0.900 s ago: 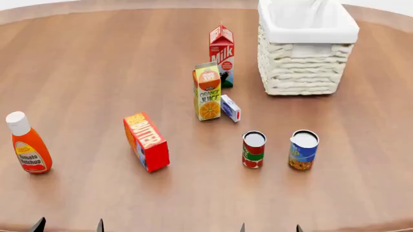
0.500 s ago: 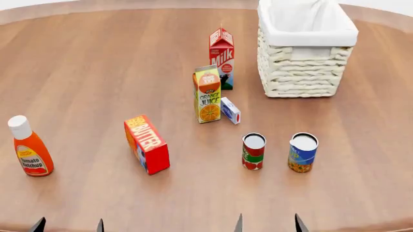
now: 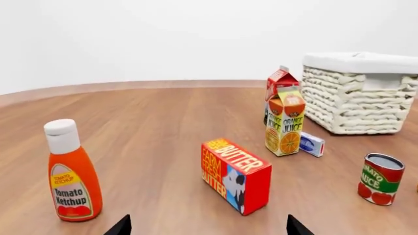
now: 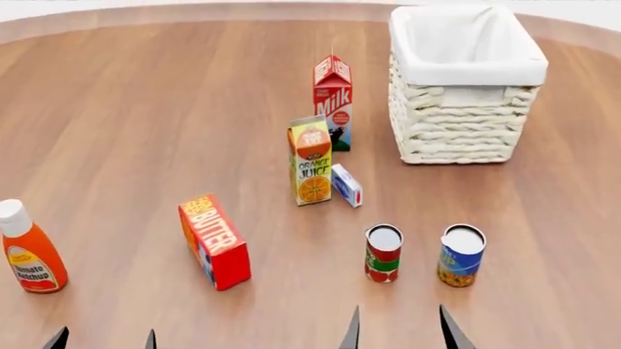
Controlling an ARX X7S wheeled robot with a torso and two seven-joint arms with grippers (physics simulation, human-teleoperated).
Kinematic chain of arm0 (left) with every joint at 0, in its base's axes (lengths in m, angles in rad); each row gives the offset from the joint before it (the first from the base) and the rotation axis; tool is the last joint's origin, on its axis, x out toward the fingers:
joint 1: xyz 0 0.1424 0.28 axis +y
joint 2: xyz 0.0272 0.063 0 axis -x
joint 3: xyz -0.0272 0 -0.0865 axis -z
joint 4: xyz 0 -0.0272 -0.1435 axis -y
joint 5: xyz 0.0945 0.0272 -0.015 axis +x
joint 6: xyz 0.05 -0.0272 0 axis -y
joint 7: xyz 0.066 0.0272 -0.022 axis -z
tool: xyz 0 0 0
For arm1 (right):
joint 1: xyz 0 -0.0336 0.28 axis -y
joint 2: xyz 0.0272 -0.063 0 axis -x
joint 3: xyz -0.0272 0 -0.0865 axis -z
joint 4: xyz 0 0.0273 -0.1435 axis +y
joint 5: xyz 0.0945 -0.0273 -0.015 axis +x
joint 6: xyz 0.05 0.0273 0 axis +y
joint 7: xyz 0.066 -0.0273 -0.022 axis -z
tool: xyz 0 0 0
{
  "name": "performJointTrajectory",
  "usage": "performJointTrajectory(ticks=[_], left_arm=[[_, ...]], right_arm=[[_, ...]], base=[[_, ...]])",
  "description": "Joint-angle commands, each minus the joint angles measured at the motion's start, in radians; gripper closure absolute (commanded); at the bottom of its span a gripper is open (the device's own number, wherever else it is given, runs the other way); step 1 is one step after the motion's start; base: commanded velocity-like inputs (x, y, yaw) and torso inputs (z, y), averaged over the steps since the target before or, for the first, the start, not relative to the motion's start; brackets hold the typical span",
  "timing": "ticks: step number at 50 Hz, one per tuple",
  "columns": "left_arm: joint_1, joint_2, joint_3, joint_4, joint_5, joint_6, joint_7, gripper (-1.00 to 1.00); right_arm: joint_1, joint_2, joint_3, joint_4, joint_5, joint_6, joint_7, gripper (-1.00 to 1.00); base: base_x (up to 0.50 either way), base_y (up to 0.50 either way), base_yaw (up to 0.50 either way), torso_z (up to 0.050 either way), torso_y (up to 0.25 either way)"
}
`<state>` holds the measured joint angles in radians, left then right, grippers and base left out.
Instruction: Pick up the orange juice, and put it in the basket.
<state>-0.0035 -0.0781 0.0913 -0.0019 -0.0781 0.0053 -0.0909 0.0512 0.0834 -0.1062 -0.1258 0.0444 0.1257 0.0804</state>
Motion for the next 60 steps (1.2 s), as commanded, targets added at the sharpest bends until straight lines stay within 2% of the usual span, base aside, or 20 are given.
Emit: performJointTrajectory(ticks=[1, 60], left_arm=[[-0.002, -0.014, 0.016, -0.001, -0.014, 0.002, -0.016, -1.0], [-0.009, -0.062, 0.075, -0.004, -0.062, 0.011, -0.073, -1.0]], right_arm=[[0.005, 0.013, -0.018, 0.004, 0.012, -0.005, 0.015, -1.0], [0.004, 0.059, -0.064, 0.023, 0.082, -0.049, 0.06, -1.0]], base=[[0.27, 0.0, 0.0, 0.0, 0.0], [0.27, 0.0, 0.0, 0.0, 0.0]])
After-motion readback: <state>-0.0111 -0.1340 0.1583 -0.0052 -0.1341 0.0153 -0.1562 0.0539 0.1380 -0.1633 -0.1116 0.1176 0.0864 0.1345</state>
